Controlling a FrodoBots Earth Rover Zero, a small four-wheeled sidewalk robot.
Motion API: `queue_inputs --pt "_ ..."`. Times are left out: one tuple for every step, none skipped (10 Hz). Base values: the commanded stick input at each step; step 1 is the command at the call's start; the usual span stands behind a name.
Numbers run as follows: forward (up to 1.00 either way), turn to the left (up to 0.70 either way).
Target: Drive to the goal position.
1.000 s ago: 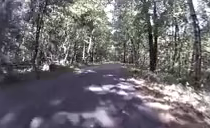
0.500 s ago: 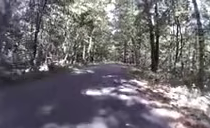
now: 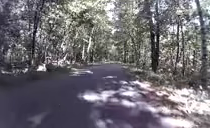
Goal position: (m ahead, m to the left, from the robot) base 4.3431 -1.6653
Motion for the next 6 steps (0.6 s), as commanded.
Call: queue_inputs --pt "0.45 0.0" --pt "0.45 0.0" --pt "0.45 0.0" --pt "0.45 0.0" --pt "0.45 0.0" --pt "0.45 0.0"
